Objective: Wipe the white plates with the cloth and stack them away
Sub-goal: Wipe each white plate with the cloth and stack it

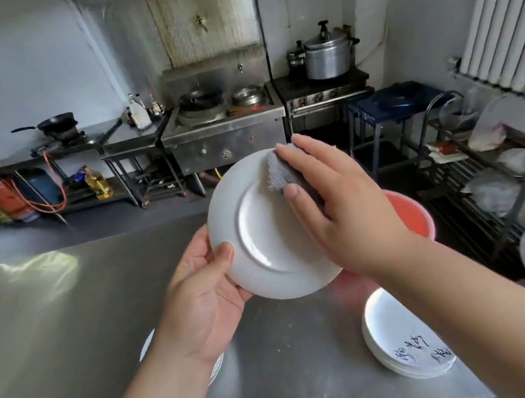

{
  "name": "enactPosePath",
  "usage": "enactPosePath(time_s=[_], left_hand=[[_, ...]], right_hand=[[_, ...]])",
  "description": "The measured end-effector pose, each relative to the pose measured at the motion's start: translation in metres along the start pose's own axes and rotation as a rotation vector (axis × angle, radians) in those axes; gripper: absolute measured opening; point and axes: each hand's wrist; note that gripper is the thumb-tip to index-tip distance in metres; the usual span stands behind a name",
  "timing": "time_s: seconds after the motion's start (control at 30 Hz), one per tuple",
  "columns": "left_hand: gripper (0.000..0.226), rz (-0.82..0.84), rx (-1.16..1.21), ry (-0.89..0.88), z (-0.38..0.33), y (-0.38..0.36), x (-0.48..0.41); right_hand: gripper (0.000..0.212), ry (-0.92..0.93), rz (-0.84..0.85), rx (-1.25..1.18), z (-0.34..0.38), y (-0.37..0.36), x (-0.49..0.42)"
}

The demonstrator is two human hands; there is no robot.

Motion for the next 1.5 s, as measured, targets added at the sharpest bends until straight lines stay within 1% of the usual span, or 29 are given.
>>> enactPosePath(time_s=[0.03,0.1,0.17,0.23,0.3,0.37,0.43,0.47,0.53,0.6,0.73,0.8,0.83,0.9,0.97,1.03,1.17,1.23,1.27,1.33,1.4,1.47,1.5], left_hand=[[0.053,0.011,0.014,-0.017,-0.003,0.000,-0.001],[0.051,0.014,0.054,-0.044,-0.006,0.000,-0.003],[0.048,0.002,0.092,-0.061,-0.004,0.000,-0.004],[0.045,0.008,0.093,-0.060,0.002,-0.001,-0.003],[0.049,0.050,0.062,-0.038,0.003,0.000,-0.001],[0.061,0.116,0.049,-0.004,-0.006,0.002,-0.001],[0.065,0.104,0.108,0.051,-0.021,0.004,-0.003],[0.060,0.080,0.122,0.077,-0.027,0.005,-0.004],[0.045,0.025,0.060,0.098,-0.031,0.009,-0.004],[0.043,0.000,0.017,0.079,-0.028,0.012,-0.002],[0.046,-0.019,0.055,0.015,-0.016,0.018,0.005],[0.048,-0.012,0.066,0.023,-0.015,0.022,0.006],[0.049,-0.003,0.066,0.030,-0.017,0.023,0.006],[0.048,0.019,0.057,0.025,-0.020,0.026,0.006],[0.049,0.033,0.045,0.008,-0.022,0.026,0.006],[0.052,0.038,0.055,-0.006,-0.019,0.021,0.005],[0.053,0.042,0.121,-0.016,-0.001,0.010,0.007],[0.057,0.062,0.122,0.012,0.004,0.008,0.010],[0.062,0.089,0.132,0.037,0.002,0.008,0.010],[0.070,0.116,0.160,0.086,-0.008,0.010,0.010],[0.063,0.062,0.118,0.123,-0.017,0.009,0.006],[0.062,0.014,0.096,0.129,-0.019,0.009,0.005],[0.061,0.005,0.103,0.119,-0.017,0.008,0.005]], right_hand=[[0.051,0.002,-0.002,-0.031,-0.003,0.002,-0.003],[0.054,-0.077,-0.048,-0.109,-0.001,-0.008,0.016],[0.063,-0.150,-0.109,-0.213,0.014,-0.032,0.053],[0.070,-0.179,-0.128,-0.329,0.026,-0.053,0.082],[0.067,-0.208,-0.191,-0.389,0.023,-0.056,0.075],[0.058,-0.180,-0.240,-0.409,0.013,-0.043,0.051],[0.049,-0.065,-0.189,-0.400,0.005,-0.027,0.025],[0.046,-0.023,-0.124,-0.383,0.000,-0.020,0.013],[0.044,0.008,0.008,-0.344,-0.006,-0.010,-0.005],[0.047,-0.010,0.085,-0.321,-0.008,-0.009,-0.003],[0.067,-0.058,0.039,-0.185,0.020,-0.040,0.059],[0.076,-0.064,0.079,-0.146,0.034,-0.049,0.074],[0.075,-0.065,0.101,-0.133,0.032,-0.046,0.065],[0.067,-0.035,0.123,-0.116,0.023,-0.033,0.031],[0.058,-0.013,0.103,-0.161,0.012,-0.018,-0.003],[0.055,-0.020,0.051,-0.189,0.009,-0.020,-0.008],[0.064,-0.125,-0.115,-0.224,0.032,-0.060,0.056],[0.064,-0.146,-0.159,-0.262,0.033,-0.065,0.070],[0.061,-0.142,-0.163,-0.267,0.027,-0.061,0.062],[0.052,-0.111,-0.113,-0.255,0.013,-0.046,0.036],[0.046,-0.060,-0.001,-0.263,0.003,-0.030,0.008],[0.050,-0.019,0.107,-0.260,0.000,-0.024,0.000],[0.055,-0.012,0.131,-0.231,0.001,-0.026,0.005]])
Point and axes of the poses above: each hand's wrist, its own x-axis away from the middle knuckle, its own y-axis out of the back of the hand, z = x × y, and after that the axes turned 4 degrees about y, right-handed
